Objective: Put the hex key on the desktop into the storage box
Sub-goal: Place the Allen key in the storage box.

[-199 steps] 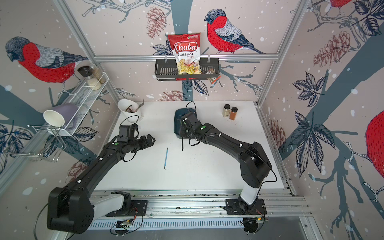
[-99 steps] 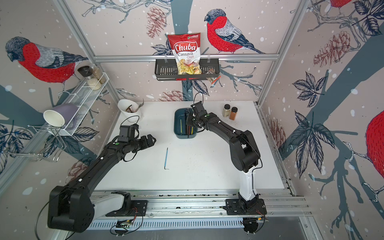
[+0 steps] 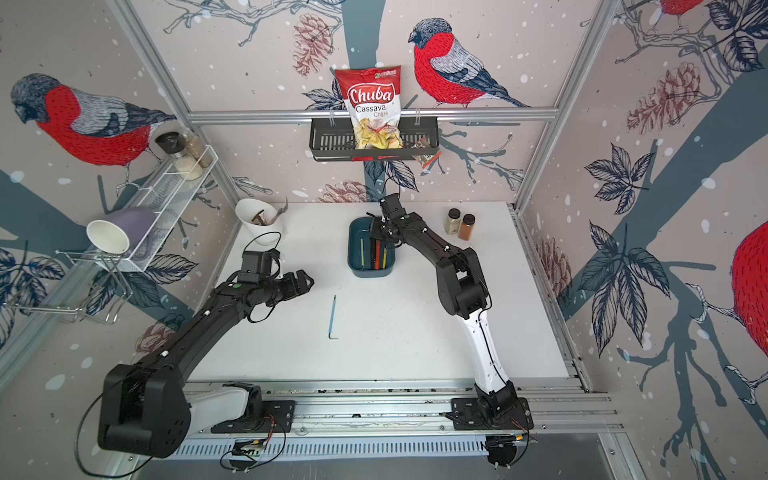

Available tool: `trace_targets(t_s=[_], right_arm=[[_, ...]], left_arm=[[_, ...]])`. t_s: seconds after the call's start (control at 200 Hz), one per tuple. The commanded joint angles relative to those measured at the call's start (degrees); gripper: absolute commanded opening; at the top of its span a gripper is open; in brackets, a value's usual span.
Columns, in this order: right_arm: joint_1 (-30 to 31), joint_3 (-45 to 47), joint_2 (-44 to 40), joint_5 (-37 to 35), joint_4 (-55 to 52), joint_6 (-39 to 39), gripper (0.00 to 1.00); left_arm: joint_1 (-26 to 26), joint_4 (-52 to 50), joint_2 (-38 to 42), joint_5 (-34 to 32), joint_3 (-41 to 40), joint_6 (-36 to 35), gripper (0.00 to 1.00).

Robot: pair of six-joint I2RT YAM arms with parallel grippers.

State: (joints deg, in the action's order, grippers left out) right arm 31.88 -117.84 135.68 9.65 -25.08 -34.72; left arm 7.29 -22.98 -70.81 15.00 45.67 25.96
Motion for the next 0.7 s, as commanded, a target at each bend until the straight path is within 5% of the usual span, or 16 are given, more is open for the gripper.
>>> trace_targets(t_s=[0.0, 0.235, 0.325, 0.385, 0.695], right_arm=[[0.10, -1.01, 1.61, 0.69, -0.98, 0.45, 0.00], [-0.32, 0.35, 3.99, 0.89, -0.45, 1.45, 0.00], [-0.32, 1.10, 3.71, 0.68, -0.24, 1.97, 0.33], [-0.32, 1.65, 2.80, 0.63, 0.01, 2.39, 0.45], [0.51, 6.96, -8.35, -3.19, 1.81, 5.67, 0.54]], left_arm=[[-0.08, 0.80, -0.41, 0.81, 0.38, -0.45, 0.95], [-0.08, 0.74, -1.41, 0.90, 0.73, -0.56, 0.96], [-0.08, 0.56, -1.95, 0.89, 0.94, -0.66, 0.96], [-0.05, 0.40, -2.46, 0.99, 1.01, -0.79, 0.95], [-0.08, 0.65, -2.40, 1.11, 1.26, -0.96, 0.95]])
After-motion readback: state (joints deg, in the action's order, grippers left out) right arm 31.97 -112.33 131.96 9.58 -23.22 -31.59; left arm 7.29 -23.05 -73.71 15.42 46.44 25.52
